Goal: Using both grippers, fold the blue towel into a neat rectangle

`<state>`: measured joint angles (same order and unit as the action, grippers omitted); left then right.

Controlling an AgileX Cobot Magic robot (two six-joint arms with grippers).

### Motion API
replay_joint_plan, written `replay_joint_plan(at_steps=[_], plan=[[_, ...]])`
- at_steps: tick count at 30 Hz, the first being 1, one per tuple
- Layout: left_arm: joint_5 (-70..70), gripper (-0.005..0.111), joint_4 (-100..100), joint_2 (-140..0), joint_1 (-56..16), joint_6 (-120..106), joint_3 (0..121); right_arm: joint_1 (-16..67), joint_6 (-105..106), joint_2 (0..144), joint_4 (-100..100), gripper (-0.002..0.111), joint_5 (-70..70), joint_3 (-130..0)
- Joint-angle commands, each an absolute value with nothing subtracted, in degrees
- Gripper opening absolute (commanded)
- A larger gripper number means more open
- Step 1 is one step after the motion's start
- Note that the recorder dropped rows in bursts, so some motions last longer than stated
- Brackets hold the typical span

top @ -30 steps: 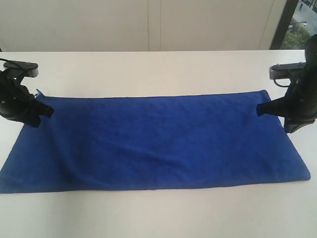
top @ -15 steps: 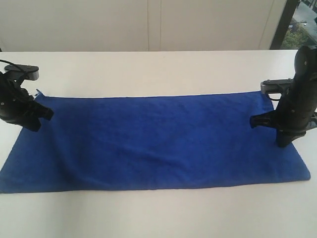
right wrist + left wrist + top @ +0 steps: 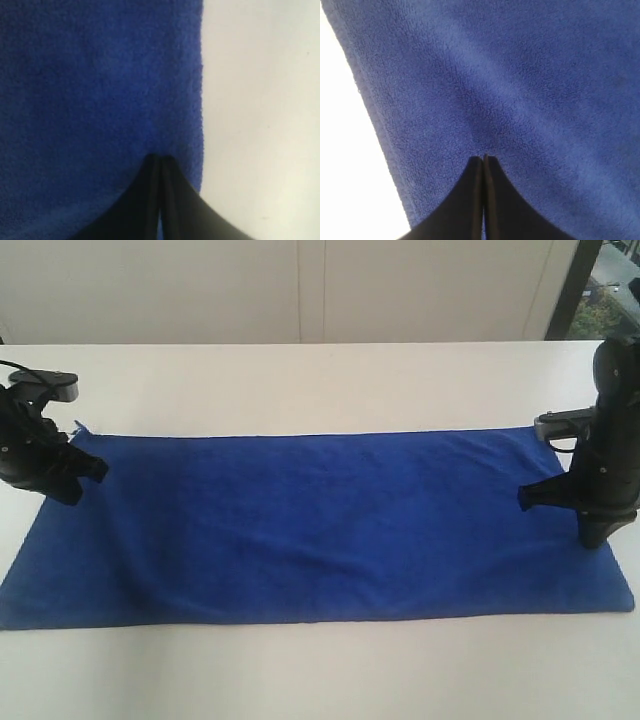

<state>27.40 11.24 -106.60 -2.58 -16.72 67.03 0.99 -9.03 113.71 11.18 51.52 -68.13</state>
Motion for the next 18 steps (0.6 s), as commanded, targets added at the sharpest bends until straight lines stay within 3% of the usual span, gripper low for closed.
replay_joint_plan(at_steps=[1, 13, 18], plan=[[28.7, 0.0, 12.9, -106.0, -2.5, -16.3, 66.7, 0.6, -9.4, 114.9, 11.0, 0.0, 51.1, -67.3], [40.0, 0.0, 14.9, -101.3, -2.5, -16.3, 66.3, 0.7, -9.2, 104.8, 8.2, 0.0, 49.0, -67.3], [38.5, 0.0, 15.4, -101.3, -2.7, -16.3, 61.6, 0.7, -9.2, 104.1, 8.2, 0.0, 48.7, -67.2]])
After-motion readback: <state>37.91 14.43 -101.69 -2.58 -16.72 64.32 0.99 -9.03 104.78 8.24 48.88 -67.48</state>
